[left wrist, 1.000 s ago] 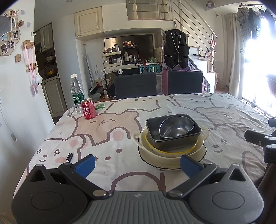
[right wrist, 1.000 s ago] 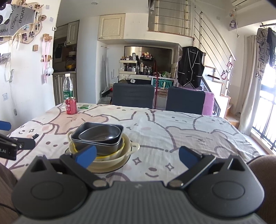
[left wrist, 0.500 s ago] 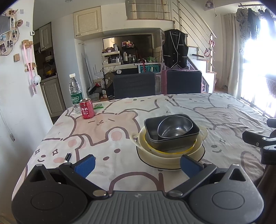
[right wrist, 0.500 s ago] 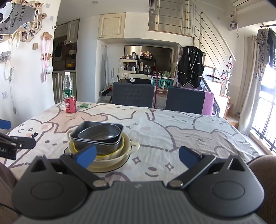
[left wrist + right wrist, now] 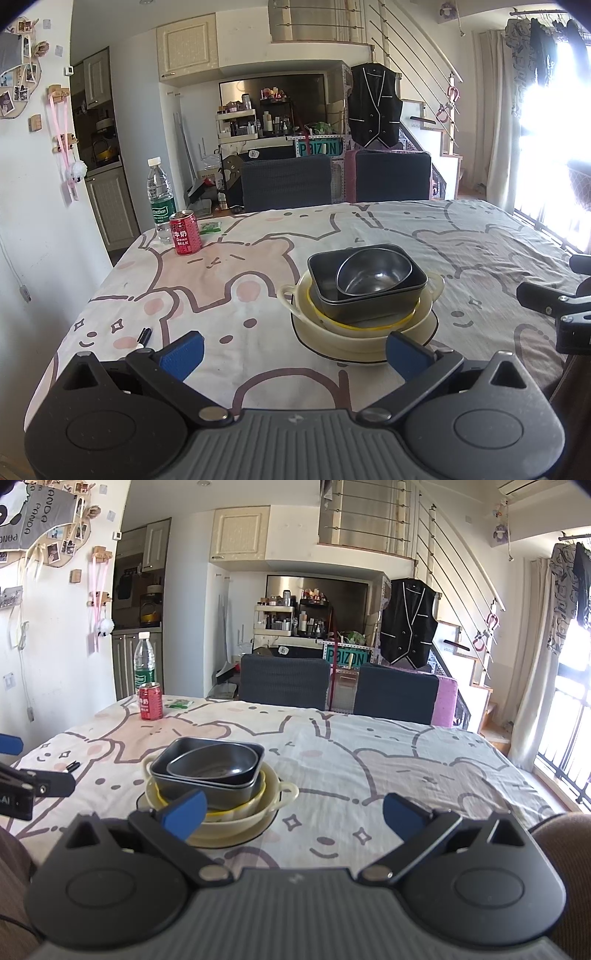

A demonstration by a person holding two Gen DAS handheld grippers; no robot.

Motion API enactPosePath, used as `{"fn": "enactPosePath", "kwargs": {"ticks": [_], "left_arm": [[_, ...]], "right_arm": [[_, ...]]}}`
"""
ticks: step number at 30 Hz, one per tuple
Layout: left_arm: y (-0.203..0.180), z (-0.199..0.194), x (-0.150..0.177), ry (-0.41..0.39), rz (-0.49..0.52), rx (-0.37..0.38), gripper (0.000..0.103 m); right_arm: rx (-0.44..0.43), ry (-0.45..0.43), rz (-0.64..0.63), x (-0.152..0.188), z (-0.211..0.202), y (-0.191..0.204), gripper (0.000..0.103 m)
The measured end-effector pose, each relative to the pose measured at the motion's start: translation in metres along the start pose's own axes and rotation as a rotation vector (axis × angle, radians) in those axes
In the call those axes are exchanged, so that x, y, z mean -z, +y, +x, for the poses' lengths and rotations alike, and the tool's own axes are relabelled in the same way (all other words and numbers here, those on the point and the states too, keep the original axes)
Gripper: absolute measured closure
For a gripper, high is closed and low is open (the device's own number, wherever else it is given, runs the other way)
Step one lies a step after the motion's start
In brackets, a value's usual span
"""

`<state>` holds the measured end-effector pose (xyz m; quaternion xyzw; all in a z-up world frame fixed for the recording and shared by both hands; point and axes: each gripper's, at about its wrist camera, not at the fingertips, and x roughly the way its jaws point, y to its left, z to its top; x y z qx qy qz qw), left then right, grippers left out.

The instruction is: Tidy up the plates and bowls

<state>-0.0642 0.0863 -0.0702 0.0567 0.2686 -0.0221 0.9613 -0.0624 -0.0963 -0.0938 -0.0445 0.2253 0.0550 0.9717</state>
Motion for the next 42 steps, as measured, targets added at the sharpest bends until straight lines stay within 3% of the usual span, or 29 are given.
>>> {"fn": "enactPosePath", "kwargs": {"ticks": [42], "left_arm": [[-0.0006,0.0005,0.0021,0.007,-0.014,-0.001,0.0]], "right_arm": [[0.0,0.002,-0.002,0.0007,-0.0005,-0.0018,0.0]]}}
